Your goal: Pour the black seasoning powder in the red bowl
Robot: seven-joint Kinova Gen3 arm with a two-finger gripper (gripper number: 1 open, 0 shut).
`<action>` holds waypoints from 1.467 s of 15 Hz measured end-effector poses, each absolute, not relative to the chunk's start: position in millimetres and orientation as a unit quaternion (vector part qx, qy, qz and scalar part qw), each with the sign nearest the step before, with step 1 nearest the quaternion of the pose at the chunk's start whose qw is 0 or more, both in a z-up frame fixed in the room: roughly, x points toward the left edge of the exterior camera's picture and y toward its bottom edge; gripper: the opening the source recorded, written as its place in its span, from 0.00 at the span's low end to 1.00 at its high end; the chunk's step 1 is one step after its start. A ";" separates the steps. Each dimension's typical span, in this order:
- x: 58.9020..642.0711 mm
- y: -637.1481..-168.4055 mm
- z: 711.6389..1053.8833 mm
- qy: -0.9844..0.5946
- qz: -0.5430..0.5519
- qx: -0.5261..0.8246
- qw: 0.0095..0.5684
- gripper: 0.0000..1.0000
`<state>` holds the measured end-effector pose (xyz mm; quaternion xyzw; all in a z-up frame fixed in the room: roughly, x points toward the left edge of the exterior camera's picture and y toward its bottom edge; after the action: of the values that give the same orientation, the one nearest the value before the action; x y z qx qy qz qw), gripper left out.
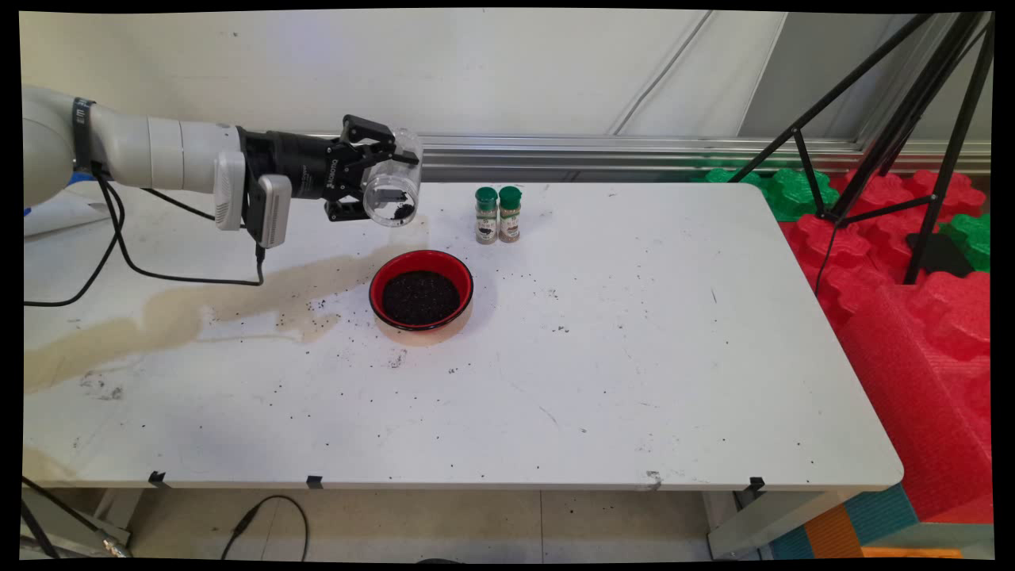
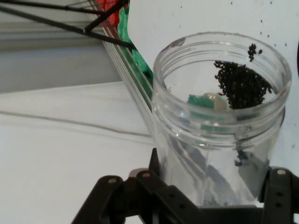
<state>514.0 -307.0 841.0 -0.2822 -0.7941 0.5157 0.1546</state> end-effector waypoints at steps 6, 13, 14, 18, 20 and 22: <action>514.6 -303.2 844.3 -0.831 0.480 -0.187 0.212 0.00; 505.3 -298.9 853.5 -0.859 0.408 -0.040 0.308 0.00; 503.9 -298.7 855.1 -0.860 0.397 -0.020 0.320 0.00; 500.0 -298.0 859.7 -0.861 0.361 0.046 0.355 0.00; 498.5 -297.7 861.5 -0.860 0.344 0.074 0.370 0.00; 496.7 -297.1 863.1 -0.859 0.326 0.100 0.383 0.00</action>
<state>496.7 -297.1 863.1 0.0996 -0.8587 0.3256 0.3830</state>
